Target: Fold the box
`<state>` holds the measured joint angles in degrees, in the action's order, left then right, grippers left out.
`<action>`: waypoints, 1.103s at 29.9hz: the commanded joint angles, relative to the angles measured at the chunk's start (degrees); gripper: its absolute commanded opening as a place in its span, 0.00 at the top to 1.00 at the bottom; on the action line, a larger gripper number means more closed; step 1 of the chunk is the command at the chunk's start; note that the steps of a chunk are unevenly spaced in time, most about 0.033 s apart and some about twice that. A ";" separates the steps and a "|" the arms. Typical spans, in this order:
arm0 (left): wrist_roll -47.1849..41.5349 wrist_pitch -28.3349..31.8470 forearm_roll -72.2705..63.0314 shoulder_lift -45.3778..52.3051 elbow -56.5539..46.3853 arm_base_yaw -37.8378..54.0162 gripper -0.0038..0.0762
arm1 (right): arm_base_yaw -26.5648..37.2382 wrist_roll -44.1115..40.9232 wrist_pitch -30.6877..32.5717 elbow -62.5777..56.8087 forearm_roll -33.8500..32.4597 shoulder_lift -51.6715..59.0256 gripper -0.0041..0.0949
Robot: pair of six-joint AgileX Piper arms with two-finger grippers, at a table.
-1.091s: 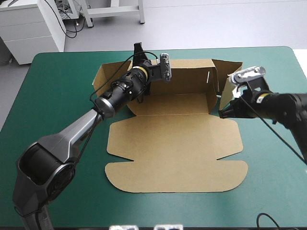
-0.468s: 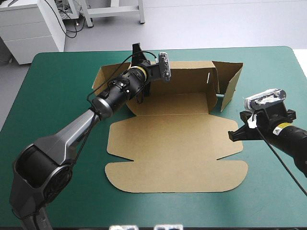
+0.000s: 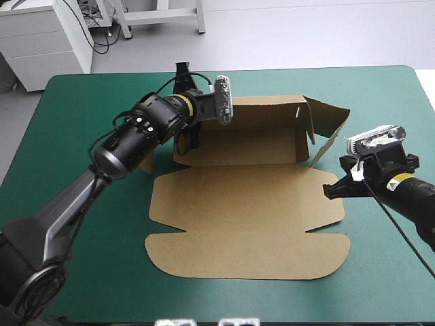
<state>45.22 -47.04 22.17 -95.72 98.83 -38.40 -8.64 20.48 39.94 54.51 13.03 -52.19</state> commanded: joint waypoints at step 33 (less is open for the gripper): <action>-2.43 -25.32 -0.68 7.48 8.79 -9.44 0.93 | 0.25 0.20 -3.66 1.67 2.35 1.04 0.97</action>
<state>43.66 -71.57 22.18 -90.99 104.52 -47.36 -8.64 20.48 39.86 54.51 14.54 -51.80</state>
